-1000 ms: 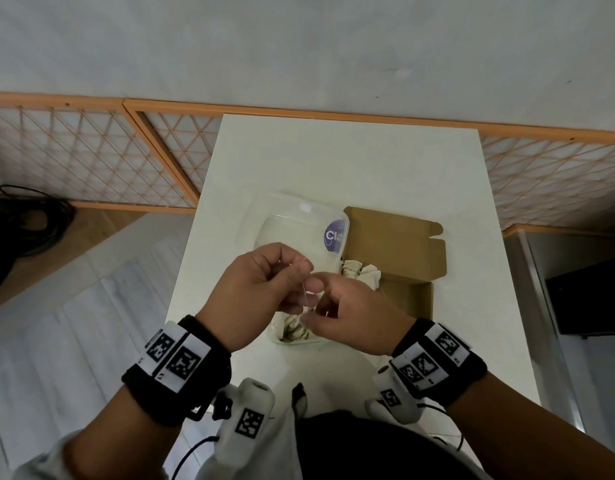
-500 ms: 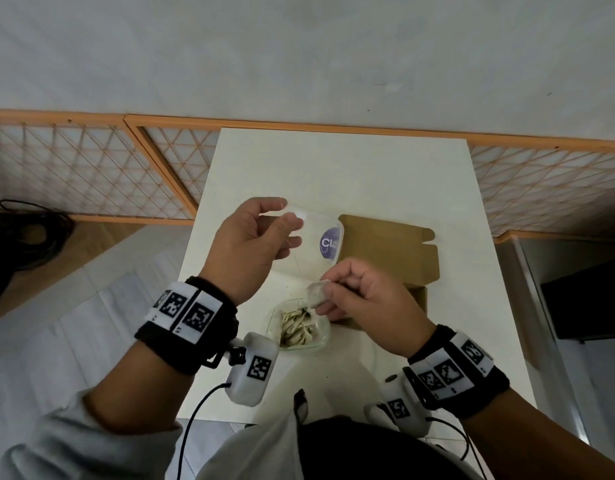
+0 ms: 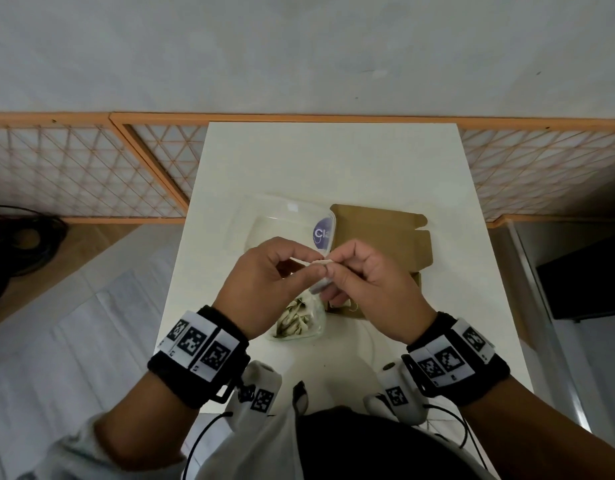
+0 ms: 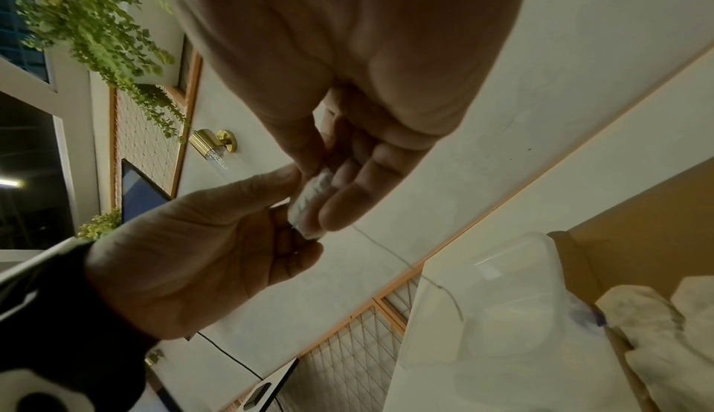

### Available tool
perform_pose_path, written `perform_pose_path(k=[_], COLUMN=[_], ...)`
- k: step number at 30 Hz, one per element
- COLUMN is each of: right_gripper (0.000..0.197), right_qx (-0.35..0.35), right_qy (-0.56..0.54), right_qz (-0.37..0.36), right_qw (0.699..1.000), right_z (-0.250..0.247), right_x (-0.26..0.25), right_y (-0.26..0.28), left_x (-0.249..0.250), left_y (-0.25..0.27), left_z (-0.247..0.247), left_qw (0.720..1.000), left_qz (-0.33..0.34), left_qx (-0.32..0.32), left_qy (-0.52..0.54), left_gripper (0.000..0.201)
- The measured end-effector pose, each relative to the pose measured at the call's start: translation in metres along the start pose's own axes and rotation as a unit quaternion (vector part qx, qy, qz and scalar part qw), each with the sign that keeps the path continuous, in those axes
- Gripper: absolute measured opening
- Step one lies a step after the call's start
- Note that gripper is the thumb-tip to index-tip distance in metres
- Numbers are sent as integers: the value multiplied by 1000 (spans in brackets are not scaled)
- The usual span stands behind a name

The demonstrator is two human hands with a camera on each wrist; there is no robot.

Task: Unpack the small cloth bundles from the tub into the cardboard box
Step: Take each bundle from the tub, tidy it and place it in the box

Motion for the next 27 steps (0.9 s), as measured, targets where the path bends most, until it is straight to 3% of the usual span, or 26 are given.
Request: perform_pose_path(k=[2, 6, 9, 14, 18, 21, 24, 27], right_gripper=[3, 3, 7, 18, 25, 25, 23, 25], right_qx=[-5, -5, -2, -109, -186, -194, -187, -178], right_qy=[-7, 3, 95, 350, 471, 524, 547, 531], right_qz=[-6, -5, 1, -59, -63, -85, -103, -96], right_qw=[1000, 1000, 995, 929, 860, 825, 809, 823], right_z=[5, 13, 18, 64, 97, 111, 116, 110], right_x=[-2, 5, 28, 87, 135, 150, 158, 160], right_y=[-2, -13, -25, -39, -41, -43, -45, -48], left_x=[-2, -4, -10, -34, -48, -56, -61, -63], left_y=[-1, 2, 6, 14, 20, 22, 23, 22], left_z=[-3, -14, -31, -53, -61, -68, -69, -67], left_qw=[1000, 999, 998, 997, 995, 993, 992, 992], left_qz=[10, 15, 12, -6, -39, -51, -61, -63], left_qx=[18, 27, 52, 80, 90, 107, 112, 110], left_qy=[5, 12, 18, -10, -4, -11, -10, -3], left_gripper=[4, 4, 6, 7, 7, 7, 7, 6])
Point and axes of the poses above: each hand's wrist, its own y-axis away from the middle knuckle, its own z-axis out of the palm, x = y × z, the point moved 9 cm from there along -y, towards the middle knuckle, and after that the axes turned 7 degrees about x, right-handed, at the moved point
